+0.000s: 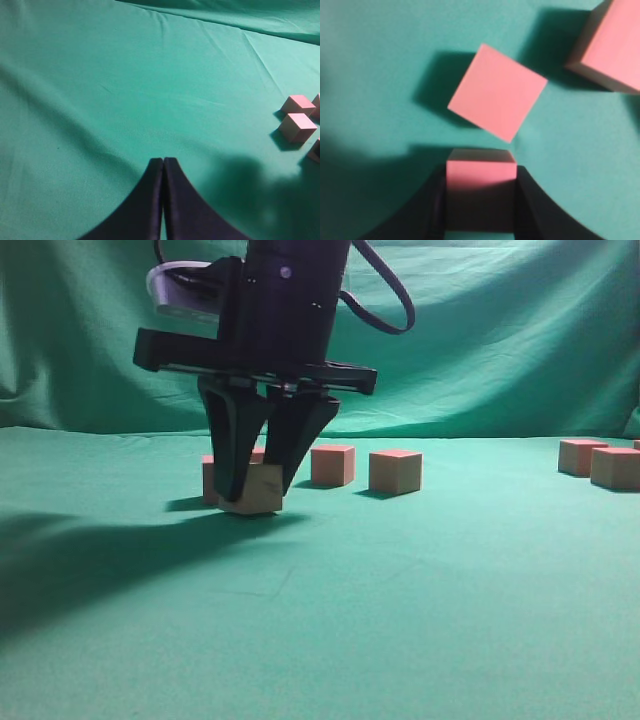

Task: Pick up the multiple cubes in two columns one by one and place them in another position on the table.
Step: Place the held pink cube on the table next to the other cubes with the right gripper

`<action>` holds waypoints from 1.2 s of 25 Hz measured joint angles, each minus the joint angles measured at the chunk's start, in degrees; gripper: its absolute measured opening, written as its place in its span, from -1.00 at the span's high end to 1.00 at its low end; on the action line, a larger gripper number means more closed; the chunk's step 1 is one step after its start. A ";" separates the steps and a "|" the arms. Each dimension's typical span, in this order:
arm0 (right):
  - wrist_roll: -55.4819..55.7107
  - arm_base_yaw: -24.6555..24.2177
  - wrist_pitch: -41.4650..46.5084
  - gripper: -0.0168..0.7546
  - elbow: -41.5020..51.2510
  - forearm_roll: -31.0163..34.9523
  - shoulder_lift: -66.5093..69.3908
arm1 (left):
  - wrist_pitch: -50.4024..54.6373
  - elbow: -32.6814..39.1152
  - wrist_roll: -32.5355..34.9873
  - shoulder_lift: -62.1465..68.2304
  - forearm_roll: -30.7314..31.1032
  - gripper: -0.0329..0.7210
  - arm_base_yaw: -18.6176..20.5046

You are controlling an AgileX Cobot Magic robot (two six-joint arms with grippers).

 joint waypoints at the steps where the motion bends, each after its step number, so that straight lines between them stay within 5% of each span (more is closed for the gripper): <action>1: 0.00 0.00 -0.08 0.28 -0.14 -0.49 0.15 | 0.00 0.00 0.00 0.00 0.00 0.91 0.00; 30: 0.00 0.06 -1.72 0.28 -0.49 -1.76 0.51 | 0.00 0.00 0.00 0.00 0.00 0.91 0.00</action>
